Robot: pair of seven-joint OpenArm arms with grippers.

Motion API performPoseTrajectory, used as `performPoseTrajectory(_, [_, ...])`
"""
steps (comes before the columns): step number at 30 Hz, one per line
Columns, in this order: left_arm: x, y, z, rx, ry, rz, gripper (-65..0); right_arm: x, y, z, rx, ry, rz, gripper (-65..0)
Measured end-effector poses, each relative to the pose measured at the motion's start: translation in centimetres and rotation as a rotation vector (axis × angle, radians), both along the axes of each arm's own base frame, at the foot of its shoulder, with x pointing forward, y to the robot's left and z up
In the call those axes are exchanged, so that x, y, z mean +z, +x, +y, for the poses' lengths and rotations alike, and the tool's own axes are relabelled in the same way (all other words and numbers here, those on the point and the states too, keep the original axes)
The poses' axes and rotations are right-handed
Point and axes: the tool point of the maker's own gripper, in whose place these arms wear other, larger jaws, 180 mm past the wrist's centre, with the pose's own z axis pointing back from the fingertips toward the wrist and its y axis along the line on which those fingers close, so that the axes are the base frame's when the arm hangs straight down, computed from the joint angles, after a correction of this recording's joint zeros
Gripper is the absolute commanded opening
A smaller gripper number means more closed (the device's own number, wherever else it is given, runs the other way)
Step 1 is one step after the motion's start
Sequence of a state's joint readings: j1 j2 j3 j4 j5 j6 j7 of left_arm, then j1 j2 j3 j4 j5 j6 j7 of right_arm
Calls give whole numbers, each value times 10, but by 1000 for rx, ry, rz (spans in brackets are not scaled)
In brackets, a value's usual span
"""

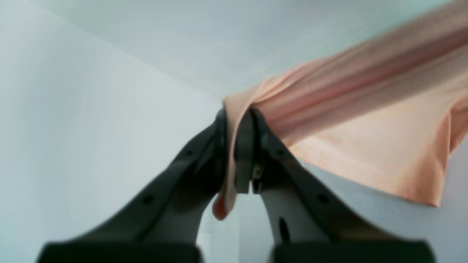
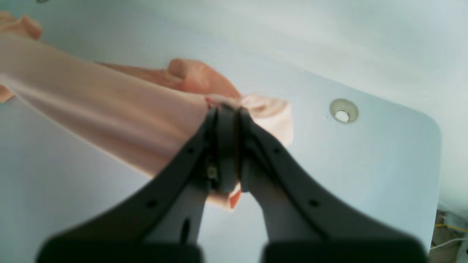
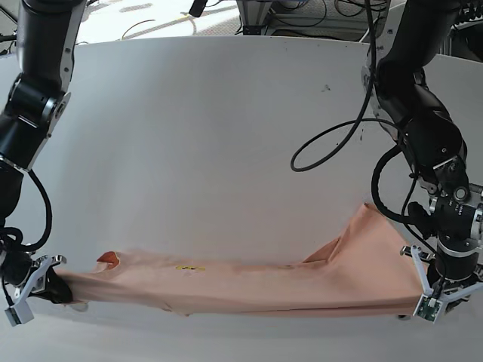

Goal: Fold the T-shirt properly
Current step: 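Lift the shirt with both grippers and shake it out, then lay it down, then grasp the shirt shoulder with the right gripper while the left holds the hem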

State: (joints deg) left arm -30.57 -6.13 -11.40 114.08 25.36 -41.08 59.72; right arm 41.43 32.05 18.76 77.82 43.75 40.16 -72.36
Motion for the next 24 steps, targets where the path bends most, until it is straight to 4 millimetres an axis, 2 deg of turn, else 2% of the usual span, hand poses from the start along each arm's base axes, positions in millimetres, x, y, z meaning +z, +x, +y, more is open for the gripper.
performPoseTrajectory(2, [-29,-10,2,13,-1,69,-650,-22,-14,0,-9,14,21,-650])
performPoseTrajectory(3, [-47,-16,4,15,-13,109,-650,-42,-26,-1,-19,18,57,-650])
performPoseTrajectory(5, [-76,-31,15,41,-57,164,-650,-75,-49,-2,-38,22,122,-650])
performPoseTrajectory(7, [-98,-46,26,79,-71,218,-650,-100,-67,-2,-52,34,172,-650])
performPoseTrajectory(10, [-135,-77,44,158,-37,337,-650,-137,-94,-4,-94,38,251,-650])
performPoseTrajectory(12, [-163,-107,60,227,-36,428,-650,-161,-122,-3,-112,39,310,-650])
performPoseTrajectory(13, [-174,-119,66,245,-50,458,-650,-170,-135,-3,-120,37,332,-650])
performPoseTrajectory(16, [-197,-147,72,308,-78,526,-650,-187,-157,-1,-141,24,381,-650])
performPoseTrajectory(18, [-216,-161,63,288,-94,578,-650,-195,-164,12,-118,56,390,-650])
performPoseTrajectory(21, [-233,-176,54,261,-108,632,-650,-203,-178,26,-100,74,400,-648])
performPoseTrajectory(23, [-237,-183,57,273,-103,650,-650,-209,-191,32,-104,56,424,-607])
performPoseTrajectory(24, [-238,-185,58,277,-100,653,-650,-211,-196,37,-99,53,432,-561])
